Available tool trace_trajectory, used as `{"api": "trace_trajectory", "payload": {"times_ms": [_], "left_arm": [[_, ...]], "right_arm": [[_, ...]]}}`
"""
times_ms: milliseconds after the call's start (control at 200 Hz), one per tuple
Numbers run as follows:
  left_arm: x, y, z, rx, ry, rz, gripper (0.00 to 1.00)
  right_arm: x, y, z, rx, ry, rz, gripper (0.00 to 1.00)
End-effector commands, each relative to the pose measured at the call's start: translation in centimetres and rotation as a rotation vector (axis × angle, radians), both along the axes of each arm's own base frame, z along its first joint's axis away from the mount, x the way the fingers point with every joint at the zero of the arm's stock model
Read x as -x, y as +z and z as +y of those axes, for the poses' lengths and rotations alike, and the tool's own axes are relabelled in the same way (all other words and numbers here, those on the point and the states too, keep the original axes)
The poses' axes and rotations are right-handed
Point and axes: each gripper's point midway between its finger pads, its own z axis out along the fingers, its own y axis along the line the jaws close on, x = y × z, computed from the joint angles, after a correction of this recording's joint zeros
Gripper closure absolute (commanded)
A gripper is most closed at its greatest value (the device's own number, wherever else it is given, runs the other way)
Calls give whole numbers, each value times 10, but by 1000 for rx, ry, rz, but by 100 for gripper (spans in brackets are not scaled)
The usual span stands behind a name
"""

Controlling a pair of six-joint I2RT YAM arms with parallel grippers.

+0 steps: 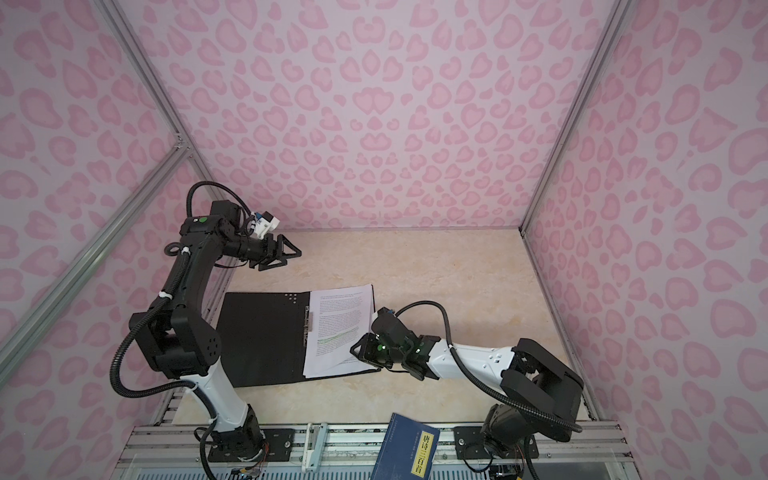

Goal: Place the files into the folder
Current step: 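Lower the held sheet onto the folder's stack with the right gripper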

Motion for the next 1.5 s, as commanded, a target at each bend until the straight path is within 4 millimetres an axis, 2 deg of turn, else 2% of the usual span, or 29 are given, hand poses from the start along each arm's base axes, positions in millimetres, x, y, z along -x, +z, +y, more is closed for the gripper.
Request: {"api": "trace_trajectory", "payload": {"times_ms": [0, 190, 525, 735, 875, 940, 1095, 1180, 1495], "left_arm": [[1, 2, -4, 14, -19, -12, 23], [2, 1, -6, 17, -25, -10, 23], [2, -1, -12, 15, -38, -6, 23], [2, -4, -13, -3, -49, -6, 23], [6, -7, -13, -16, -68, -2, 23], [8, -8, -14, -17, -78, -1, 23], [13, -15, -15, -16, -94, 14, 23], [15, -19, -17, -15, -103, 24, 23], [16, -24, -22, -35, -125, 30, 23]], "right_arm": [[6, -16, -9, 85, -1, 37, 60], [12, -22, -21, 196, 10, 68, 58], [18, -17, -40, 351, 59, 75, 56], [3, -17, -57, 364, 32, 50, 60], [-8, -12, -55, 305, 42, 19, 67], [-8, -16, -57, 317, 68, 31, 73], [-4, -19, -49, 333, 148, 40, 79], [-2, -20, -44, 339, 185, 44, 81], [3, -43, -30, 357, 259, 88, 82]]}}
